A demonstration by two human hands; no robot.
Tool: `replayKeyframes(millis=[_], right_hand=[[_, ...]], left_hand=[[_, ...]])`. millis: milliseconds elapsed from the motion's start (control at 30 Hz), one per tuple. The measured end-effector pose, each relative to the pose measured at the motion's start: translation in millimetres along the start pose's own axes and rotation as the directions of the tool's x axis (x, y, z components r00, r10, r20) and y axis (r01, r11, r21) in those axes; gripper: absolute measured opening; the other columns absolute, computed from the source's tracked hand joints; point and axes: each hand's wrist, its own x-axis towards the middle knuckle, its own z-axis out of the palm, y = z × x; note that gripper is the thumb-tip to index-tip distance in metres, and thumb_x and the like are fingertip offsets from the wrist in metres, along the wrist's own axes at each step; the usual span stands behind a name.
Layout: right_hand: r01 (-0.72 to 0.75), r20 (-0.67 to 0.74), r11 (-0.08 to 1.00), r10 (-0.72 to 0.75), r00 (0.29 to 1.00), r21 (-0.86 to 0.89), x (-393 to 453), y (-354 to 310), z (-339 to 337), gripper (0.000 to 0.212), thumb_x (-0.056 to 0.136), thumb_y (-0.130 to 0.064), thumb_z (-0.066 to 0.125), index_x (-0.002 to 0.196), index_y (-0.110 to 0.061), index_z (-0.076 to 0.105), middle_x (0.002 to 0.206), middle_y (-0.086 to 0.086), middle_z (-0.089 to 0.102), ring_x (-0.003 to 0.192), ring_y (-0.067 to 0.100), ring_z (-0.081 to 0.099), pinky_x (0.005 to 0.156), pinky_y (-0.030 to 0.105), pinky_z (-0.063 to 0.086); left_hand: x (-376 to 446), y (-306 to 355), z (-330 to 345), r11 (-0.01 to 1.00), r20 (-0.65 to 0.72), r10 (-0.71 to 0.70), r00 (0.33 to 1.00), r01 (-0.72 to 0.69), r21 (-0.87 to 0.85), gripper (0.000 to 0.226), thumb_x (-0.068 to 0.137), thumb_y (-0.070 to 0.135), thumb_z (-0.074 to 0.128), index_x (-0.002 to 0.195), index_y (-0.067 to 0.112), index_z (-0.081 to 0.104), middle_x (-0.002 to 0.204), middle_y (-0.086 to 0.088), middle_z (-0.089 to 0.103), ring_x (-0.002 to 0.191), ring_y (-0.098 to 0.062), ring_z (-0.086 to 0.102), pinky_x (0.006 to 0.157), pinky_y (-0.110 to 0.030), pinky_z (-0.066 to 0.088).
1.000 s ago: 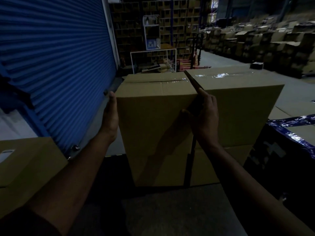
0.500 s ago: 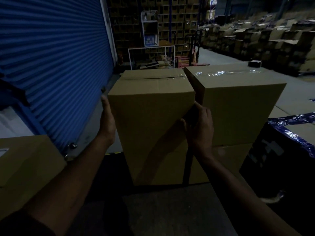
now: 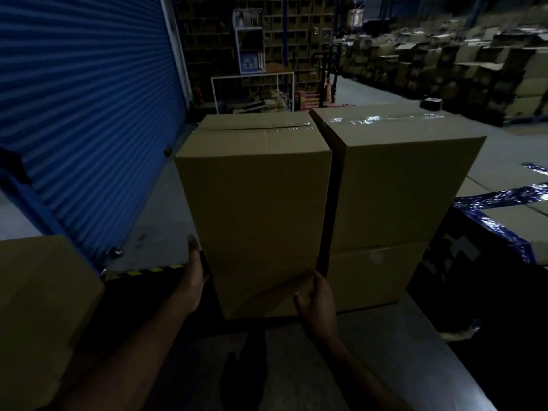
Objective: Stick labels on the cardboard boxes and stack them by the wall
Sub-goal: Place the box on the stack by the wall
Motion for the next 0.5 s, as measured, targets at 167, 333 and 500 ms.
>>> replayKeyframes(millis=[167,333,500], right_hand=[[-0.042,0.010,0.999,0.042,0.999,-0.027,7.2,5.8,4.0,0.071,0.081,-0.021,0.073,0.142,0.000,0.041,0.139,0.015,0.050,0.128,0.030,0.047,0.105,0.046,0.042],[-0.066,-0.018,0.997,0.066,0.998,-0.028,19.3,4.2,2.1,0.066,0.081,-0.014,0.075,0.137,0.002,0.043,0.133,0.018,0.050,0.124,0.032,0.047,0.105,0.046,0.041],[-0.056,-0.035,0.998,0.055,0.998,-0.034,22.3,5.9,6.7,0.066,0.080,-0.022,0.071,0.135,0.002,0.044,0.134,0.019,0.046,0.125,0.034,0.045,0.101,0.052,0.044]], left_hand=[[-22.9,0.7,6.4,0.999,-0.001,0.051,0.999,-0.051,0.019,0.106,0.069,0.095,0.037,0.153,0.030,0.037,0.145,0.002,0.053,0.129,-0.019,0.053,0.106,-0.035,0.041],[-39.0,-11.6,3.7,0.997,-0.018,0.038,0.999,-0.037,0.061,0.088,0.084,0.082,0.029,0.154,0.029,0.036,0.149,-0.001,0.049,0.134,-0.021,0.049,0.108,-0.038,0.040],[-49.7,-17.6,3.0,0.997,-0.037,0.009,0.999,-0.006,0.080,0.088,0.081,0.079,0.028,0.151,0.026,0.040,0.151,0.000,0.048,0.138,-0.021,0.045,0.114,-0.045,0.036]])
